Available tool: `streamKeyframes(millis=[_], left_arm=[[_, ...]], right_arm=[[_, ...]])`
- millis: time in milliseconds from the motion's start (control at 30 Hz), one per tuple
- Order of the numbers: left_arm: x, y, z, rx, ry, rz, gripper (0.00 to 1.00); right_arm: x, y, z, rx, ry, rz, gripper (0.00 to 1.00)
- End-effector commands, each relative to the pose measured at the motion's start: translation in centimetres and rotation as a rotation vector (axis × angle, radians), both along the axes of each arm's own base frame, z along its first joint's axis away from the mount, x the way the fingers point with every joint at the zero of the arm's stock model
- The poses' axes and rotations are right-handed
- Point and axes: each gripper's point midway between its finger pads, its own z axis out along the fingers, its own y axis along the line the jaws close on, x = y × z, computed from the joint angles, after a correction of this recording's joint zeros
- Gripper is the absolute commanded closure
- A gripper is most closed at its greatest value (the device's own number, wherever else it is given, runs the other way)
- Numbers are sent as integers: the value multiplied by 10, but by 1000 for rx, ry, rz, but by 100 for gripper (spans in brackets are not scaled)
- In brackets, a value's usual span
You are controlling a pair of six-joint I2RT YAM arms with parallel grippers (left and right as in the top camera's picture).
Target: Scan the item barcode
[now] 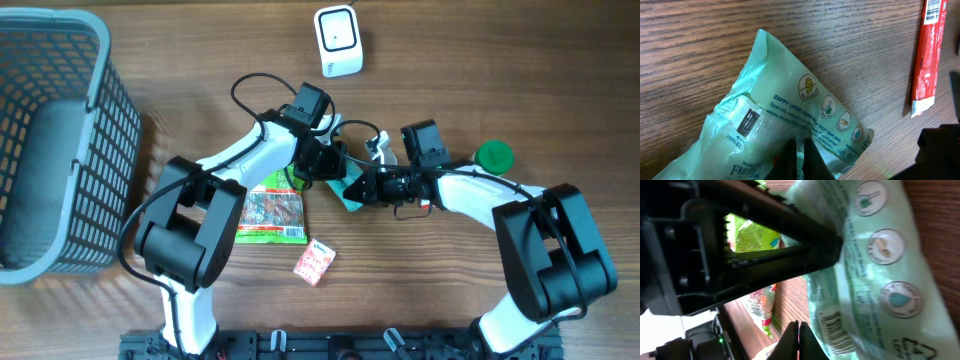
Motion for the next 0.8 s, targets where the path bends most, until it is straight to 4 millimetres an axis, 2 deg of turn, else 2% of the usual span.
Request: streamKeyframes(millis=[0, 167, 333, 367, 433, 567, 600, 667, 767], left_arm=[[-8, 27, -38, 140, 29, 13, 96], [-8, 27, -38, 140, 29, 13, 96], [-9, 27, -38, 142, 31, 13, 96], [-9, 27, -38, 142, 33, 12, 96], [-10, 28, -38, 143, 35, 12, 96], [-9, 28, -38, 143, 34, 12, 96], [-10, 28, -38, 143, 35, 12, 96], [-9, 28, -38, 143, 35, 12, 96], [-9, 28, -38, 143, 34, 12, 96]], right_arm=[[-4, 0, -6, -40, 5, -12, 96], [-25, -8, -43, -222, 61, -89, 96], [-38, -12, -49, -240, 198, -167, 96], [-41, -11, -47, -228, 209, -158, 96], [-41, 2, -29, -142, 199, -109, 96], [-19, 22, 33, 8, 60, -62, 96], [-14, 22, 39, 10, 36, -76, 96], [-6, 16, 38, -24, 18, -124, 96], [5, 3, 24, -115, -12, -190, 96]])
